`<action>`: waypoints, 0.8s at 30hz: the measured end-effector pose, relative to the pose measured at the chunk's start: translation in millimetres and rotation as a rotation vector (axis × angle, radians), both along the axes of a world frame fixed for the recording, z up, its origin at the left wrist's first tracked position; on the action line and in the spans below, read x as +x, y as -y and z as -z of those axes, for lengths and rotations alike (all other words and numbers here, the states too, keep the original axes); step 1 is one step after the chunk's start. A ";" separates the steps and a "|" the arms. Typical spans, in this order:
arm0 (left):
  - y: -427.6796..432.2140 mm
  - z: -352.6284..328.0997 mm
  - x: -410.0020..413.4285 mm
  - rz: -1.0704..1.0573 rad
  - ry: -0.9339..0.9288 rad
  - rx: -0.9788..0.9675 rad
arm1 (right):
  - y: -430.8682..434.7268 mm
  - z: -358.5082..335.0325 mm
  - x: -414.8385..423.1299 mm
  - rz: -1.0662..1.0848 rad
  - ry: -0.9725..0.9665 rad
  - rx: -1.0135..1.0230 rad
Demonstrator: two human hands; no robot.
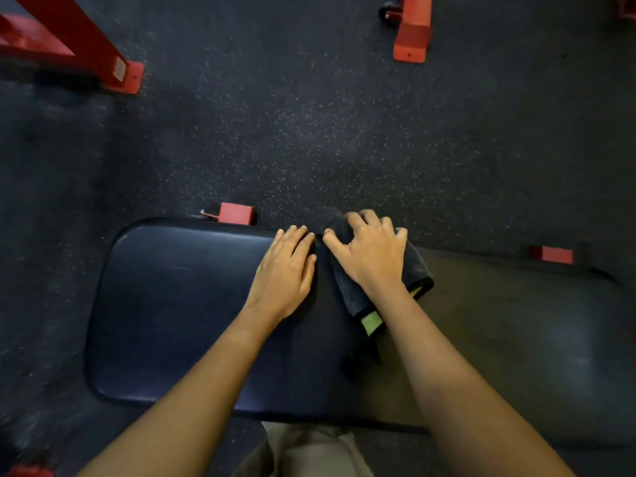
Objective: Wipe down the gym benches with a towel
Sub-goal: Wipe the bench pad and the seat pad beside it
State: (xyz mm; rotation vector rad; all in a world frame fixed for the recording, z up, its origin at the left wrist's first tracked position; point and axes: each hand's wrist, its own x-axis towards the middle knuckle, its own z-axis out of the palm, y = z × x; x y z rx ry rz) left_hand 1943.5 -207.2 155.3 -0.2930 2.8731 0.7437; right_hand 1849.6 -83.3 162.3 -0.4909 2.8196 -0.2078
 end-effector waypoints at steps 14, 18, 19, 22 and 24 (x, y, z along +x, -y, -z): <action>-196.3 4.8 -31.9 -0.031 -0.077 0.017 | -206.4 0.5 -46.2 0.105 -0.117 -0.066; -257.9 1.9 -47.1 0.013 -0.056 0.046 | -258.5 -1.5 -58.9 0.094 -0.129 -0.091; -276.1 2.2 -50.9 0.014 -0.057 0.050 | -276.1 -1.4 -62.1 0.108 -0.127 -0.094; -312.7 3.1 -59.9 -0.032 -0.063 0.059 | -321.6 0.8 -68.1 0.163 -0.130 -0.122; -335.3 2.8 -64.8 -0.026 -0.067 0.054 | -353.1 2.1 -72.0 0.239 -0.122 -0.147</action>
